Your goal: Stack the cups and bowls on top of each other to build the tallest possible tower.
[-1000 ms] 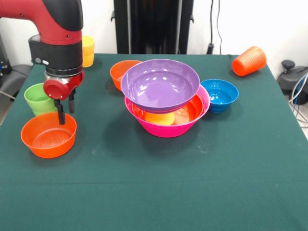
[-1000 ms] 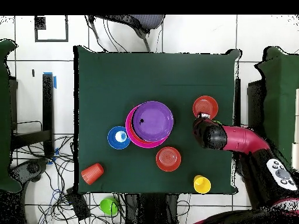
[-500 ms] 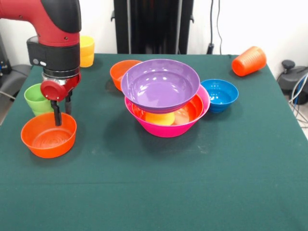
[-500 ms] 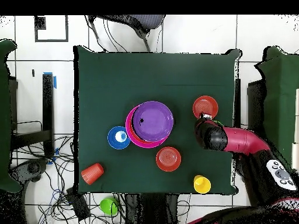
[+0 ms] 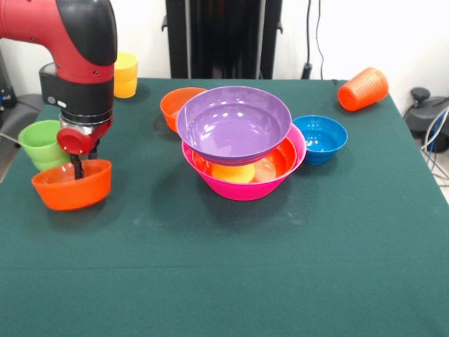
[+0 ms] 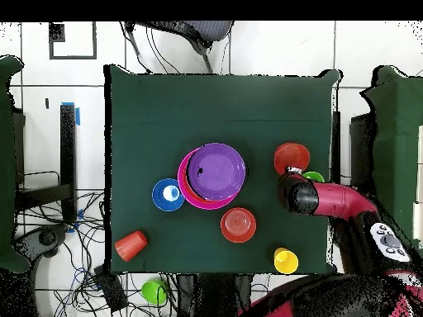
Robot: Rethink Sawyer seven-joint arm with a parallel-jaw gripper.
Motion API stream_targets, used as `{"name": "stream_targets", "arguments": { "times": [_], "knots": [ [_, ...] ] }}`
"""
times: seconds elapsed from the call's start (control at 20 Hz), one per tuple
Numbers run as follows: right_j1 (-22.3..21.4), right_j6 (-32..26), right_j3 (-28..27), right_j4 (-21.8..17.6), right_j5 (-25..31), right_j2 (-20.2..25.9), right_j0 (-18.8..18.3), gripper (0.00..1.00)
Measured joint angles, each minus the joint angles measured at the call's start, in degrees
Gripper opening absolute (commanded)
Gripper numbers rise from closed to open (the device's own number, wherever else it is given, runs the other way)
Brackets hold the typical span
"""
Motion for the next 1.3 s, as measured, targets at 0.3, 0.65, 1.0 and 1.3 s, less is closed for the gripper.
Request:
{"name": "stream_targets", "arguments": {
  "times": [0.3, 0.65, 1.0, 1.3],
  "knots": [
    [0.48, 0.00, -1.42, -0.01, -0.04, -2.94, 3.12, 1.00],
    [0.96, 0.00, -2.36, 0.02, -0.06, -5.36, 5.59, 1.00],
    [0.97, -0.01, -2.51, 0.10, -0.25, -5.91, 5.83, 0.00],
    [0.97, -0.01, -2.95, 0.06, -0.32, -6.24, 5.50, 0.00]
  ]
}}
